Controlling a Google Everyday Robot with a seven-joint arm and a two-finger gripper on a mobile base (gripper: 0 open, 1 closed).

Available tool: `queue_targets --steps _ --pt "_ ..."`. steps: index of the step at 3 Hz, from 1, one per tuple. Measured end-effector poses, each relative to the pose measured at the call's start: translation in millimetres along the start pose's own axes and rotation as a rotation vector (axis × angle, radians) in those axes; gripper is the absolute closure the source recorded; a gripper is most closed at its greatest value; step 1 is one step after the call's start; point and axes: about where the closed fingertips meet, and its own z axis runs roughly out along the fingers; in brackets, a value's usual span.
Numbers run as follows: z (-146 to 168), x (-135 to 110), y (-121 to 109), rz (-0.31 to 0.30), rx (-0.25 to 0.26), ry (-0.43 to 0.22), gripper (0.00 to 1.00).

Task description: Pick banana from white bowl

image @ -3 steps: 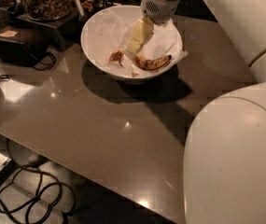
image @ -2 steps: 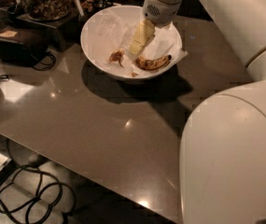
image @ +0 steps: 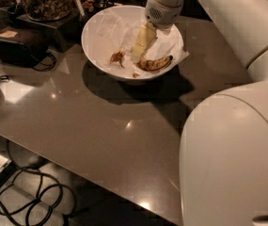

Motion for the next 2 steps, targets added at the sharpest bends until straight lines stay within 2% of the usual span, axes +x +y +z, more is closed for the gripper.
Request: queue_targets --steps 1,2 --pt "6.7 -0.6 2.0 -0.008 -0.002 0.008 0.24" --pt "12.2 -1.6 5.9 -0.02 -0.007 0.015 0.3"
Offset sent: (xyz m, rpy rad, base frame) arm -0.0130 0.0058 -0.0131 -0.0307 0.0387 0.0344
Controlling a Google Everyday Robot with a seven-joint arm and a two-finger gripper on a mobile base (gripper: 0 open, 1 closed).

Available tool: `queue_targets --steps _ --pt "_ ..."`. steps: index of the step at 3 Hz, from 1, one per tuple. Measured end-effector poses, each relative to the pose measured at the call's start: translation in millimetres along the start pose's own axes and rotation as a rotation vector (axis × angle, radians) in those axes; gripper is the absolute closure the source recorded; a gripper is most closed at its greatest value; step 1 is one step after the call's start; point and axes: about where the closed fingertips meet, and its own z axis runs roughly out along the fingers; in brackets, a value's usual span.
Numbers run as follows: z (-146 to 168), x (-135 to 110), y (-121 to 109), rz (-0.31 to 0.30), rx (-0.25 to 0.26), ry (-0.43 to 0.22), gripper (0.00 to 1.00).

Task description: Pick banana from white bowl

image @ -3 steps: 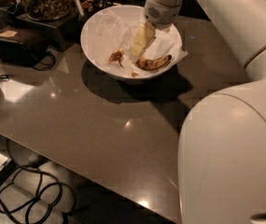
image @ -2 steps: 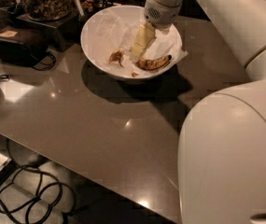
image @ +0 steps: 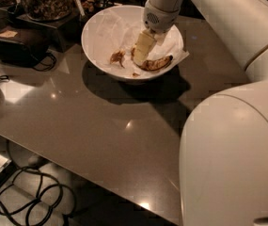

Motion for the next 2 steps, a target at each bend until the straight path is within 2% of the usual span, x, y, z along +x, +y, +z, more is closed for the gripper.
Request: queue_targets --steps 1,2 --pt "2.9 -0.9 2.3 -0.01 0.0 0.005 0.31" --pt "6.8 -1.3 4.2 -0.021 0.001 0.012 0.48"
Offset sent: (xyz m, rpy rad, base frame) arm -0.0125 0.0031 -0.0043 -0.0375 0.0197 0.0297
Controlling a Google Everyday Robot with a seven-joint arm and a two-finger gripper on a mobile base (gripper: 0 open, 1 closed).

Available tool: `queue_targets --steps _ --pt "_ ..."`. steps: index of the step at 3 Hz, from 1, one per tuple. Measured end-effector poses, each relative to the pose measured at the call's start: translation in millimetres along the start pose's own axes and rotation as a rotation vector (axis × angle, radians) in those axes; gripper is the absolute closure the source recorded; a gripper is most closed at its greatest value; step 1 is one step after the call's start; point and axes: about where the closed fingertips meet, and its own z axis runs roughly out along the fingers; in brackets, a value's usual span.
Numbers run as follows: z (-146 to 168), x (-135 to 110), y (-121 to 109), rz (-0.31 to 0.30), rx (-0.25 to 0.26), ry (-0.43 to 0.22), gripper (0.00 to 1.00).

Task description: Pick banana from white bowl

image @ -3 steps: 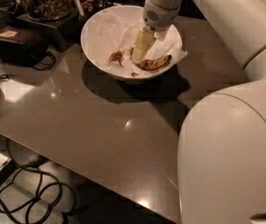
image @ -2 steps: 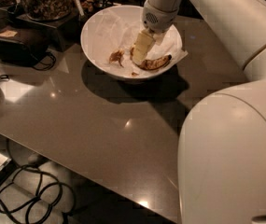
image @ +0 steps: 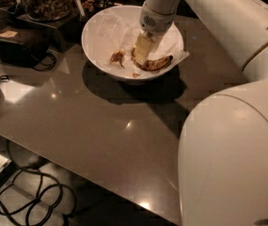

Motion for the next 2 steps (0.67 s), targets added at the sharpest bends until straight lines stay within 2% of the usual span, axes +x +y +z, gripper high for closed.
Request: queue_targets --steps 1,2 --pt "0.2 0.0 -0.2 0.0 0.0 0.0 0.42" --pt "5.4 0.8 -4.9 -0.001 0.006 0.012 0.4"
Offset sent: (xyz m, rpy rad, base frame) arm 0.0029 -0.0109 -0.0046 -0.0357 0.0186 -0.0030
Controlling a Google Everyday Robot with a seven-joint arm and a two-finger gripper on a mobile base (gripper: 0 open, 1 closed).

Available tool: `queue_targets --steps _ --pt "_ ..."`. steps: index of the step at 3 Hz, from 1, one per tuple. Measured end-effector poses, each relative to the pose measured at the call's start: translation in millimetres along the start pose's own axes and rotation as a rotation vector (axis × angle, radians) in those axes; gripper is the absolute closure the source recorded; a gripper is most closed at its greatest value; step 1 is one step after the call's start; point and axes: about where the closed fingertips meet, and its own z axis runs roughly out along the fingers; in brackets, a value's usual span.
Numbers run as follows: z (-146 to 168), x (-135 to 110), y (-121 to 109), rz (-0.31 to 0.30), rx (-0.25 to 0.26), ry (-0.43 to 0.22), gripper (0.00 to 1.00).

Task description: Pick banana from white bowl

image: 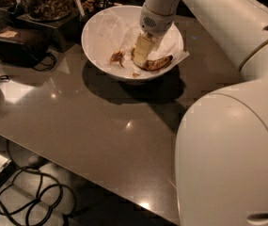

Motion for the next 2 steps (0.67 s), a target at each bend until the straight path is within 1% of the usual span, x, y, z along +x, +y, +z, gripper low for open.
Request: queue_targets --steps 1,2 --pt "5.9 1.4 -5.5 0.008 0.006 0.014 0.47" --pt "9.6 2.4 -8.3 0.012 0.008 0.022 0.44"
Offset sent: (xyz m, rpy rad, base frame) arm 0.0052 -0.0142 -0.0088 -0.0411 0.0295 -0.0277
